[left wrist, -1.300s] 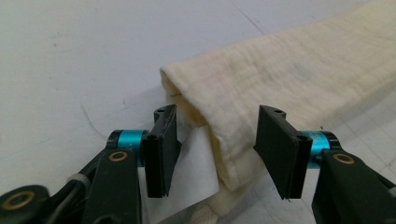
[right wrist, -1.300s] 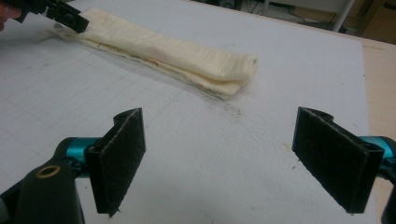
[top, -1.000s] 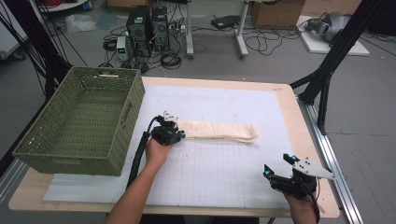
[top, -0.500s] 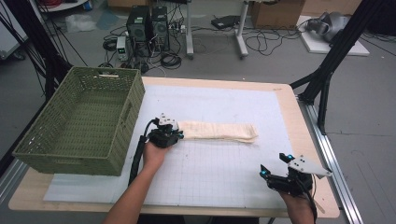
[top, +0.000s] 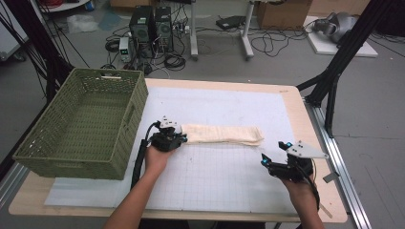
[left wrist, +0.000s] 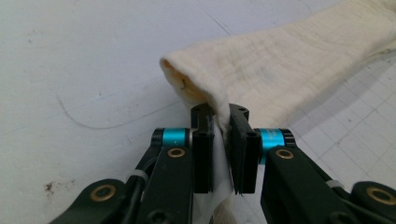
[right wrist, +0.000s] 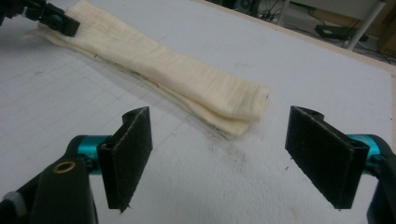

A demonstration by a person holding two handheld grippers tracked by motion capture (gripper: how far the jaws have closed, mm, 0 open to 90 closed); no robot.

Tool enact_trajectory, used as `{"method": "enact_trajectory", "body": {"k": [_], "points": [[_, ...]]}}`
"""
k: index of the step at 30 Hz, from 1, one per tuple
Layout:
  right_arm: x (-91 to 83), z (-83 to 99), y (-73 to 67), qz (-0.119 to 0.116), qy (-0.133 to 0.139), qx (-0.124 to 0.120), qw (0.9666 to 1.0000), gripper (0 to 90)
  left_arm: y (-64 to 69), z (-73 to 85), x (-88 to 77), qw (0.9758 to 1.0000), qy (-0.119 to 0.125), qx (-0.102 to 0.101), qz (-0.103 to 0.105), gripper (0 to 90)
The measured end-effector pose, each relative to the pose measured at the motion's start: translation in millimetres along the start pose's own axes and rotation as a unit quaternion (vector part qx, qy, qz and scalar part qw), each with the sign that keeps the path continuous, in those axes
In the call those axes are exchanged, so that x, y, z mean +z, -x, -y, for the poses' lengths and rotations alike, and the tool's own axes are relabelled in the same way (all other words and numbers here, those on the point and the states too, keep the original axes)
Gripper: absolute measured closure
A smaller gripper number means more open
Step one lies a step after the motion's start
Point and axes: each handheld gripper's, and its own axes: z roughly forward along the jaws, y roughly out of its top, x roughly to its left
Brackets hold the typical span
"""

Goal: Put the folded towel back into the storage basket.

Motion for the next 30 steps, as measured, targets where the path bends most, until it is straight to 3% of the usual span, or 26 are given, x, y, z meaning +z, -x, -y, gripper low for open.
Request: {"method": "enact_trajectory", "body": {"k": [13, 15, 17, 19, 20, 22, 30], "points": [[50.0, -20.6, 16.1, 0.026, -0.015, 0.014, 0.9995, 20.2, -0.6, 1.7, -0.7, 1.0000, 0.000, 0.008, 0.000, 80.0], [62.8, -19.5, 18.5, 0.038, -0.031, 0.027, 0.9984, 20.2, -0.5, 1.5, -0.9, 1.0000, -0.001, 0.008, -0.001, 79.9], [66.8, -18.9, 18.1, 0.045, -0.038, 0.021, 0.9980, 20.1, -0.5, 1.5, -0.8, 1.0000, -0.002, 0.009, -0.001, 79.9], [81.5, -15.1, 15.0, 0.044, -0.078, 0.008, 0.9959, 20.2, -0.8, 1.4, -1.0, 1.0000, -0.001, 0.009, -0.003, 79.8], [81.5, -15.1, 15.0, 0.044, -0.078, 0.008, 0.9959, 20.2, -1.1, 1.5, -1.0, 1.0000, 0.000, 0.009, -0.002, 79.8], [89.4, -11.7, 17.4, 0.043, -0.087, 0.029, 0.9949, 20.3, -1.4, 1.5, -1.0, 1.0000, 0.000, 0.009, -0.002, 79.8], [97.5, -4.6, 28.1, 0.046, -0.094, 0.067, 0.9922, 24.4, -3.2, 2.3, -0.3, 0.9999, -0.001, 0.013, 0.001, 79.6]]}}
